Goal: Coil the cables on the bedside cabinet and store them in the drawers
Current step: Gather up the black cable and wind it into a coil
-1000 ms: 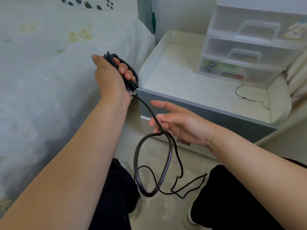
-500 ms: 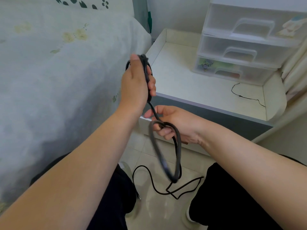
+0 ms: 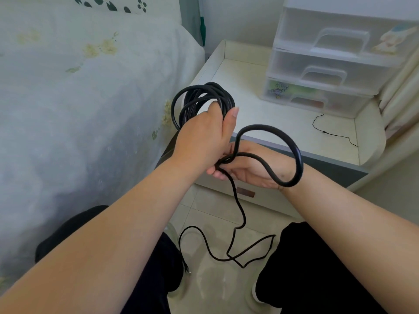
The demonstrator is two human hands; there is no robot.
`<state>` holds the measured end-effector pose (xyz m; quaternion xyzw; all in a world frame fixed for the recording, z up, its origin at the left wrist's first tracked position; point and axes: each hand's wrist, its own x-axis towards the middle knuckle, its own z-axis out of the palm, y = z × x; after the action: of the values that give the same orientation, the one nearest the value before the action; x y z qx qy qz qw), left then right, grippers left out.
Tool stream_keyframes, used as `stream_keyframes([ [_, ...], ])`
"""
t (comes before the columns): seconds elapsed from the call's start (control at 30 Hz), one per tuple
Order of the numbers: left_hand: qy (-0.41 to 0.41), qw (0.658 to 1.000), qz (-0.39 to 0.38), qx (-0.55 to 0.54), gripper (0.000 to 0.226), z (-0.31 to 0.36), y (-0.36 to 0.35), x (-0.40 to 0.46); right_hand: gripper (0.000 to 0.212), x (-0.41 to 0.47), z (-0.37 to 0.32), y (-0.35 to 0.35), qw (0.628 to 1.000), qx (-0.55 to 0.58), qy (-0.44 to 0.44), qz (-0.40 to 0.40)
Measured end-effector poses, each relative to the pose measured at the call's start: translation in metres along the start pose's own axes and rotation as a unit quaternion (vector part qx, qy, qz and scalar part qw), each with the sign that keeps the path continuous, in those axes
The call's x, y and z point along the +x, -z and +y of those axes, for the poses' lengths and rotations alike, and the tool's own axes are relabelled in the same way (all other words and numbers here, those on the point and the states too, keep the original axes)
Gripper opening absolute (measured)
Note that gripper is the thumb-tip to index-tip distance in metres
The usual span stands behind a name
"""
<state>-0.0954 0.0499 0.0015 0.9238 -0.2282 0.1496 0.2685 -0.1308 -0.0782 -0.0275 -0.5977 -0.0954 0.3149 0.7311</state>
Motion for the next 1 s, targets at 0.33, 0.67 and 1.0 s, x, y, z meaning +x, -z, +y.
stream_keyframes([
  [0.33,0.111,0.991,-0.008,-0.076,0.042,-0.001,-0.004,0.001,0.028,-0.012,-0.007,-0.028,0.934,-0.272,0.125,0.194],
  [0.67,0.121,0.972,0.045,-0.195,0.041,0.002,-0.004,-0.001,0.01,0.003,0.011,-0.047,0.916,-0.126,0.209,0.319],
  [1.0,0.083,0.992,-0.043,-0.083,0.055,-0.001,-0.005,-0.003,0.01,0.004,0.011,-0.046,0.906,-0.084,0.168,0.38],
])
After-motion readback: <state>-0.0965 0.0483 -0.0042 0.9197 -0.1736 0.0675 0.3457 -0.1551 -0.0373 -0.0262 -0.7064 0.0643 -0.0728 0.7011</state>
